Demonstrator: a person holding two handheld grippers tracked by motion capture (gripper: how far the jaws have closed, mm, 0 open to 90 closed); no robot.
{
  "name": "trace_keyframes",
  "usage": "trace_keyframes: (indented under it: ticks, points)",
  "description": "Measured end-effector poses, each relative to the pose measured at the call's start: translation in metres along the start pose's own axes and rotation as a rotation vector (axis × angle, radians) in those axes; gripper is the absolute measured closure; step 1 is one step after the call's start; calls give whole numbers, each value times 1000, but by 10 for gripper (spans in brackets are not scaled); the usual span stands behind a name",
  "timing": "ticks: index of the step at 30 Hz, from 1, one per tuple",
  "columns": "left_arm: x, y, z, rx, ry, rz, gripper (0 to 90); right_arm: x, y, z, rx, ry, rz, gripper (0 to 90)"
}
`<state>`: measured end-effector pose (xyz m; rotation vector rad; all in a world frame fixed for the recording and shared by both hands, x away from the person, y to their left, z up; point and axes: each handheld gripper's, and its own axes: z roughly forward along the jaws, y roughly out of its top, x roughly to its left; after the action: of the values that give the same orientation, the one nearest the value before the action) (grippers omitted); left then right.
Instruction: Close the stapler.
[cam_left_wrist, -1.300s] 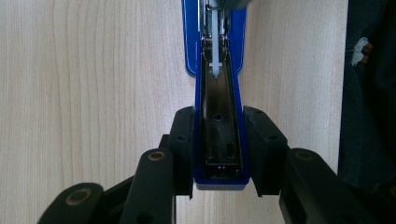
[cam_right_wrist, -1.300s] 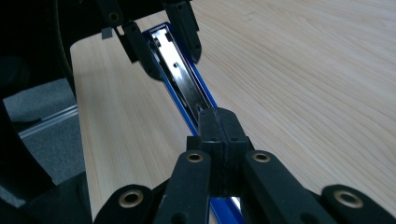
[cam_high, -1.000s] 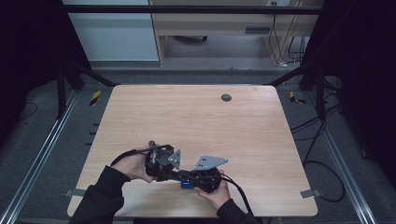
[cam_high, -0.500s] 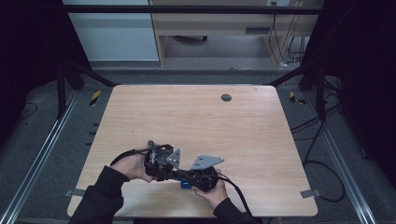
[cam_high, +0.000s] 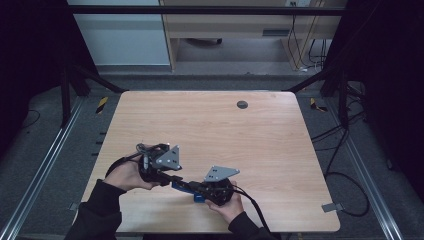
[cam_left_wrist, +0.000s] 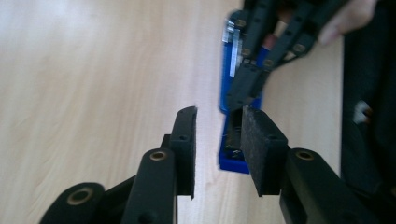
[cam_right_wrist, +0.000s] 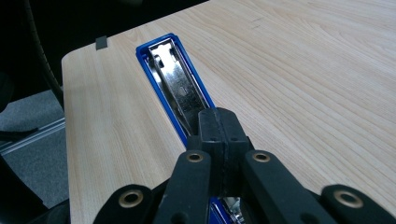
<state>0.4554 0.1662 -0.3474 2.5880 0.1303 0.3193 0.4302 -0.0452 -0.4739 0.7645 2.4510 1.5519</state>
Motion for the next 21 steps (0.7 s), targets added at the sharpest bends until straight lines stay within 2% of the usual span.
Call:
trace_keyframes:
  ticks: [1,8,12,13,14,17,21]
  points:
    - [1,-4,-3,-25,26,-23,669,0,0,0,0,1,-1,900]
    - [-2,-25,-6,-160,119,-151,725,0,1,0,2,-1,-4,900]
    - [-7,-42,-3,-245,191,-249,723,0,1,0,5,1,-2,900]
    - [-8,-47,-3,-262,220,-271,722,0,1,0,5,0,-3,900]
    - [-10,-53,-1,-284,241,-307,720,0,1,0,8,-1,-5,900]
    - [-13,-66,2,-300,286,-365,713,0,1,0,9,-2,-6,900]
    - [-15,-79,3,-326,335,-418,705,1,1,-1,12,-5,-5,900]
